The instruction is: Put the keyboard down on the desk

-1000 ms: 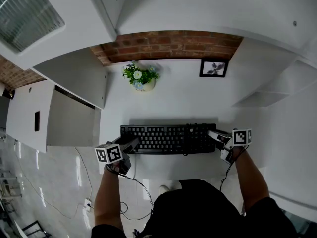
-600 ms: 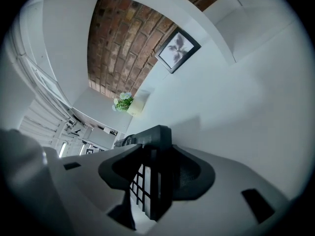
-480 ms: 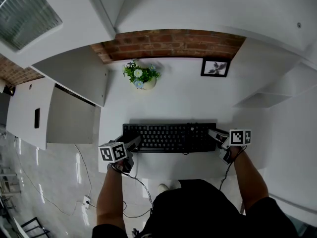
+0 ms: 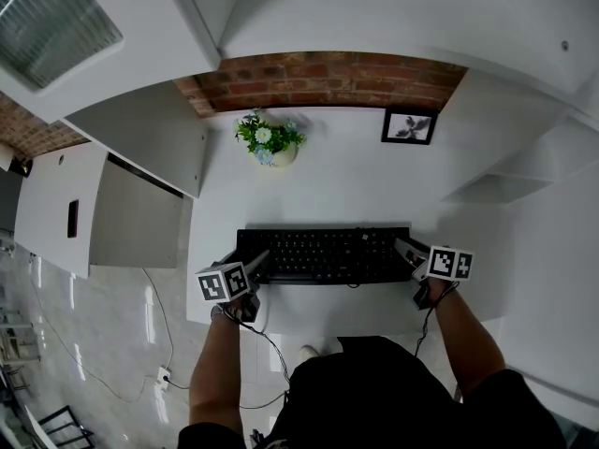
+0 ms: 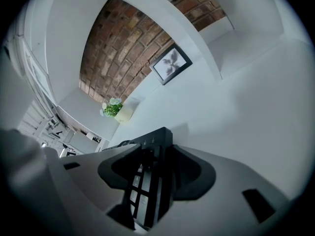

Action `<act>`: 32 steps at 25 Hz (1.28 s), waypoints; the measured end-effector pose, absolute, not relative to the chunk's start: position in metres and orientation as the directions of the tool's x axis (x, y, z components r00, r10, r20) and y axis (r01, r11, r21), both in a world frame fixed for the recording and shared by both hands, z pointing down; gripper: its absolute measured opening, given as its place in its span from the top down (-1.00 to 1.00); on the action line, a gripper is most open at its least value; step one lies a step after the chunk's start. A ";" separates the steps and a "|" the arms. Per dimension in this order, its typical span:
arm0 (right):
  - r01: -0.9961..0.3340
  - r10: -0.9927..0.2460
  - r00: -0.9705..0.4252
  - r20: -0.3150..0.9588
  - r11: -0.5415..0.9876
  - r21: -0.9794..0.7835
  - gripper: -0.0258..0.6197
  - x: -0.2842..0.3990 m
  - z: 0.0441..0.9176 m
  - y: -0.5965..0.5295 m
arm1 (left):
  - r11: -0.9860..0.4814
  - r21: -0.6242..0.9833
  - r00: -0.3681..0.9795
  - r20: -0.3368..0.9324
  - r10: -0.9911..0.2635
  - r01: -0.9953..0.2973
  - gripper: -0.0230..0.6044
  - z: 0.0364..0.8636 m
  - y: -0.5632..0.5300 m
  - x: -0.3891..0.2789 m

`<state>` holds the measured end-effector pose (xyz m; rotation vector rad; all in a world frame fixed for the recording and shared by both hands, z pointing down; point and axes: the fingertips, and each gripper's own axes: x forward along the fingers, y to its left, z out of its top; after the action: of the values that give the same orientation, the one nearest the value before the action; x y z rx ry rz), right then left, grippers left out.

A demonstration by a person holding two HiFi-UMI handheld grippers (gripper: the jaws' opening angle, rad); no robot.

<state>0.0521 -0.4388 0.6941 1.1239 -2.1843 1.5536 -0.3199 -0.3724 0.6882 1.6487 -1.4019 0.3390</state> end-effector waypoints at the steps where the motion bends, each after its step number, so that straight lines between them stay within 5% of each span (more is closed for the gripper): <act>1: -0.701 -0.454 -0.674 0.583 0.143 -0.698 0.31 0.052 0.694 -0.439 | 0.071 0.451 0.307 0.706 -0.638 -0.890 -0.31 0.688 -0.372 -0.320; 13: -0.786 -0.523 -0.585 0.619 0.179 -0.592 0.30 0.055 0.692 -0.439 | 0.075 0.338 0.199 0.703 -0.683 -0.938 -0.34 0.685 -0.364 -0.323; 18: -0.815 -0.529 -0.559 0.638 0.207 -0.542 0.28 0.058 0.695 -0.435 | 0.051 0.165 0.073 0.670 -0.739 -0.985 -0.33 0.668 -0.366 -0.331; 26: -0.851 -0.613 -0.516 0.599 0.288 -0.438 0.30 0.061 0.662 -0.426 | 0.003 0.168 0.099 0.591 -0.801 -0.986 -0.33 0.626 -0.358 -0.323; 32: -0.856 -0.696 -0.511 0.505 0.355 -0.377 0.61 0.052 0.608 -0.411 | -0.046 0.167 0.126 0.507 -0.853 -0.985 -0.33 0.579 -0.339 -0.313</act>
<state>0.0520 -0.4108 0.6082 1.3868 -2.3618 0.8956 -0.3133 -0.3388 0.5792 1.9412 -1.7686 0.3729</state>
